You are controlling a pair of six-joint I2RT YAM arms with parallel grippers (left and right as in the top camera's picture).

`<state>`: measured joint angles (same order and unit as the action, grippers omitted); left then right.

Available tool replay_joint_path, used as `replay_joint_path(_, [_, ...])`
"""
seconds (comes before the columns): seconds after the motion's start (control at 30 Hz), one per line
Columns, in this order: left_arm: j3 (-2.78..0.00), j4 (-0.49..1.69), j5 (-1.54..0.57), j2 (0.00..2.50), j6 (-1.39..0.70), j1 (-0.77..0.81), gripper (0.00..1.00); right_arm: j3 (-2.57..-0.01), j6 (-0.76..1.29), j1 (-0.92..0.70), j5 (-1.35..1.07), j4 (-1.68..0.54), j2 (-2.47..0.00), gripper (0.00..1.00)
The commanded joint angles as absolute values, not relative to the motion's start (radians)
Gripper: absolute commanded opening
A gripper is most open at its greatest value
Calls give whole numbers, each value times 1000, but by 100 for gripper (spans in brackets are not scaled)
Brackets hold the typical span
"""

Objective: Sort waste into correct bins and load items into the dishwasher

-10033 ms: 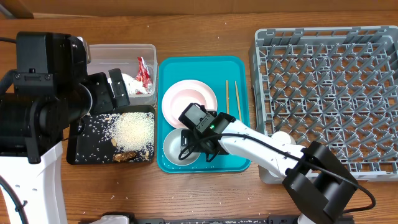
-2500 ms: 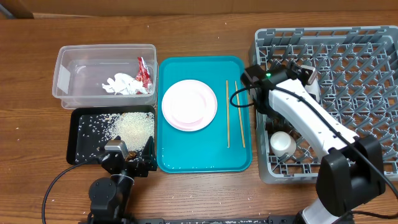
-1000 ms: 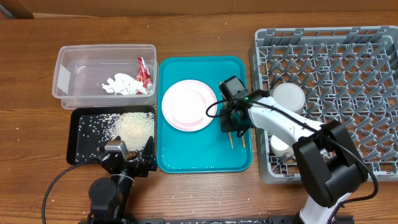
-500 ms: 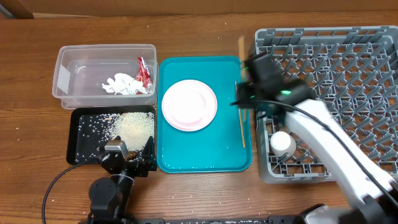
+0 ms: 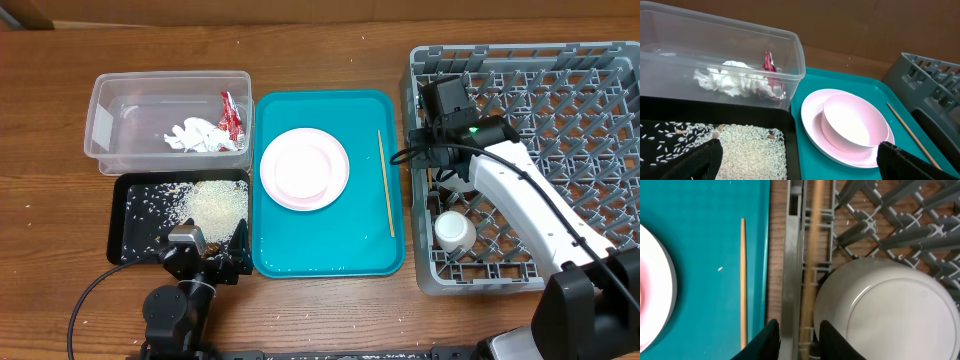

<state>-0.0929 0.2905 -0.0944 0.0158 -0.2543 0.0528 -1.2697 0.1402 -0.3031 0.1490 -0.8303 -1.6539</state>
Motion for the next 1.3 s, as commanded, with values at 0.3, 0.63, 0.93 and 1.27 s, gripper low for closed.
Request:
replay_joint_path(0.3, [-88,287,-101,4,-250,59,100,-1212,130,-512,-20,-826,-1651,33])
replay_joint_path(0.63, [-88,287,-101,4,-250,59,100,-1113,133,-517,157,-605,-1826,40])
replay_joint_path(0.93, [-88,287,-101,4,-250,59,100,-1113,157,-517,154,-582,-1906,28])
replay_joint_path(1.27, [-88,287,-101,4,-250,59,100,-1249,187,-537,65,-772,-1842,4])
